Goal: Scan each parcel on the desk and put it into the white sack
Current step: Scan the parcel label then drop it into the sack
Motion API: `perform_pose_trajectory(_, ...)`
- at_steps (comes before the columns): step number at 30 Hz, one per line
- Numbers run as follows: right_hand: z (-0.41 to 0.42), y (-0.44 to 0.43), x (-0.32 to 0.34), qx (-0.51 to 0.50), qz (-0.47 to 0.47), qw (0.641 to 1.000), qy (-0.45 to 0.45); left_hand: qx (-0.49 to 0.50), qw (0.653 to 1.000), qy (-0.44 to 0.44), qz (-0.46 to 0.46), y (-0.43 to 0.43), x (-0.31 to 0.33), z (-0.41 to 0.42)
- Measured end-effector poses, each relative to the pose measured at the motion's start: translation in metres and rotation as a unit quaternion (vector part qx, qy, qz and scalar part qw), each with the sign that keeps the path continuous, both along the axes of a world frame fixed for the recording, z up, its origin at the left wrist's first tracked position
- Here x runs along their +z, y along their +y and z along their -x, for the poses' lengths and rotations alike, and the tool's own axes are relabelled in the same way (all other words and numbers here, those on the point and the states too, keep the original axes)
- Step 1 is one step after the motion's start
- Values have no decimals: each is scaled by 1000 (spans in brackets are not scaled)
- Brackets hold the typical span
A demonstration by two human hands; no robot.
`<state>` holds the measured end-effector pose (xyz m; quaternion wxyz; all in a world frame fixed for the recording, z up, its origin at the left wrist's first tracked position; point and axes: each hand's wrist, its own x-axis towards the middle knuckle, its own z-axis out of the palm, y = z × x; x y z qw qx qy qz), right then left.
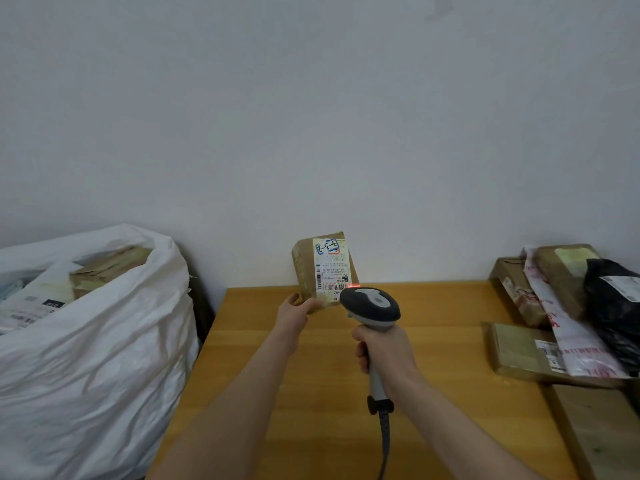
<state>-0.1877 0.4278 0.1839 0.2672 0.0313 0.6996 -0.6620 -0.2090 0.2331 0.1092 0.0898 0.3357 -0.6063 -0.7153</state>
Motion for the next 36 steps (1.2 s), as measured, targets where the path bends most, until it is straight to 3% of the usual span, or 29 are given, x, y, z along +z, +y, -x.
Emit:
perform_pose_trajectory(10, -4, -17, 9, 31, 57, 998, 28, 35, 999, 15, 15, -18, 27, -32)
perform_pose_trajectory(17, 15, -91, 41, 36, 106, 992, 52, 63, 997, 43, 32, -75, 85, -73)
perform_pose_trajectory(25, -11, -253, 78, 125, 144, 981, 45, 116, 988, 65, 74, -216, 133, -131)
perform_pose_trajectory(29, -35, -362, 89, 156, 153, 975, 38, 194, 974, 62, 95, -323, 156, -168)
perform_pose_trajectory(33, -51, -447, 82, 167, 126, 977, 35, 283, 947, 15, 153, -425, 170, -212)
perform_pose_trajectory(36, -48, -485, 63, 156, 86, 984, 28, 305, 918, -65, 246, -476, 160, -234)
